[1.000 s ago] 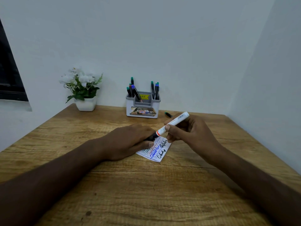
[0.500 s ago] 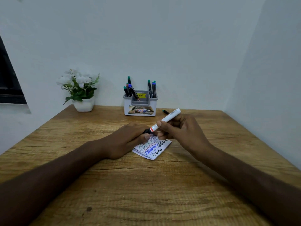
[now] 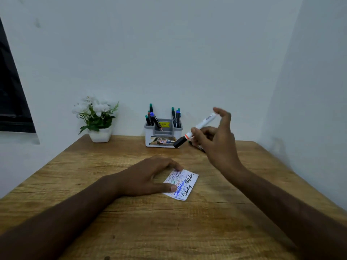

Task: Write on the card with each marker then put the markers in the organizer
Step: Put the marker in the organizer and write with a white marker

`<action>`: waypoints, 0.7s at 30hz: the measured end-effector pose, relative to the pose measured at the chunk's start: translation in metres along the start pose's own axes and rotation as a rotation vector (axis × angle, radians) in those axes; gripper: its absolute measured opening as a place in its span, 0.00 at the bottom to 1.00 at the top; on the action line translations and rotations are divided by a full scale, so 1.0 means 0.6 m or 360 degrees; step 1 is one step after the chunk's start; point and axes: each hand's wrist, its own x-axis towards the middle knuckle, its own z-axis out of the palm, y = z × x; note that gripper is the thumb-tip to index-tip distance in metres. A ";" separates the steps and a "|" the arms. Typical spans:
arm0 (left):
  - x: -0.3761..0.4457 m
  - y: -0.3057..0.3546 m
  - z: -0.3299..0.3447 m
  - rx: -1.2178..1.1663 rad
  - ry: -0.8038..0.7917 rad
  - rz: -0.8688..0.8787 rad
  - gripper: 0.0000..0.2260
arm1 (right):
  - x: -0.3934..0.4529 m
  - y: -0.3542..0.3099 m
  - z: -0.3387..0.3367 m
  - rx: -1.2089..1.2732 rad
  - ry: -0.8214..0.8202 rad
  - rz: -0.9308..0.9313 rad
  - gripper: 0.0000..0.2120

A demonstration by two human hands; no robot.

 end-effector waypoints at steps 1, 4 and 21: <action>0.001 -0.002 0.000 0.0020 -0.0015 -0.0008 0.25 | 0.027 0.000 0.004 -0.0134 -0.0011 -0.0099 0.31; 0.003 -0.008 0.000 0.0023 -0.0016 -0.0023 0.26 | 0.118 0.002 0.040 -0.0434 -0.0053 -0.0391 0.29; 0.006 -0.018 0.002 -0.0007 -0.0023 -0.0027 0.27 | 0.239 0.115 0.173 -0.1334 -0.0182 -0.0573 0.24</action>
